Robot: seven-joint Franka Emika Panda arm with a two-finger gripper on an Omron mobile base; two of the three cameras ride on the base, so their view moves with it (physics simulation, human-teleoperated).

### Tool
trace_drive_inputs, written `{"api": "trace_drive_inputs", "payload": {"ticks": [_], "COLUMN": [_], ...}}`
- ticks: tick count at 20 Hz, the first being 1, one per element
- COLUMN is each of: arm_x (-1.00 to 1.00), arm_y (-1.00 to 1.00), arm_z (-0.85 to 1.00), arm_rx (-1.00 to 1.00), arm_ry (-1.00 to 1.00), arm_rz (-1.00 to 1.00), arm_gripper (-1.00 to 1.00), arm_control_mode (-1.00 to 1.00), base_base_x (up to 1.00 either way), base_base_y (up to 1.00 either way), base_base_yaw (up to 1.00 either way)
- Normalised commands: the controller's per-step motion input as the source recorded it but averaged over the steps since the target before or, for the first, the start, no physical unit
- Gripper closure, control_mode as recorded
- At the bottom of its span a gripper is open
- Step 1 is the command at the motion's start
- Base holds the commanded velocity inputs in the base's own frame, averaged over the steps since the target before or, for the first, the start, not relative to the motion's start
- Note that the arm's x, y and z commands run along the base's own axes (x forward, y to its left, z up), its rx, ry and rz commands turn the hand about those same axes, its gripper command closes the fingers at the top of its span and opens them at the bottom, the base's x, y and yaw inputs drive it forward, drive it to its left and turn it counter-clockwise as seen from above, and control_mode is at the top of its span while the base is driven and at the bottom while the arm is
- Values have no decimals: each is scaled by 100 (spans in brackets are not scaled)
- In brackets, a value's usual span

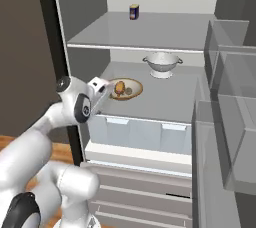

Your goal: Pick the chicken drumstick and garlic from their plates and place them in the bowl. Then put the bowl in the fridge.

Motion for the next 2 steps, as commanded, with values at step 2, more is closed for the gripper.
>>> {"api": "trace_drive_inputs", "payload": {"ticks": [2], "arm_x": [-30], "arm_y": [0], "arm_z": [40], "arm_rx": [13], "arm_ry": [22], "arm_rz": [-56], "arm_gripper": [-100], "arm_control_mode": [-100], "base_base_x": [0], "base_base_y": [0], "base_base_yaw": [0]}}
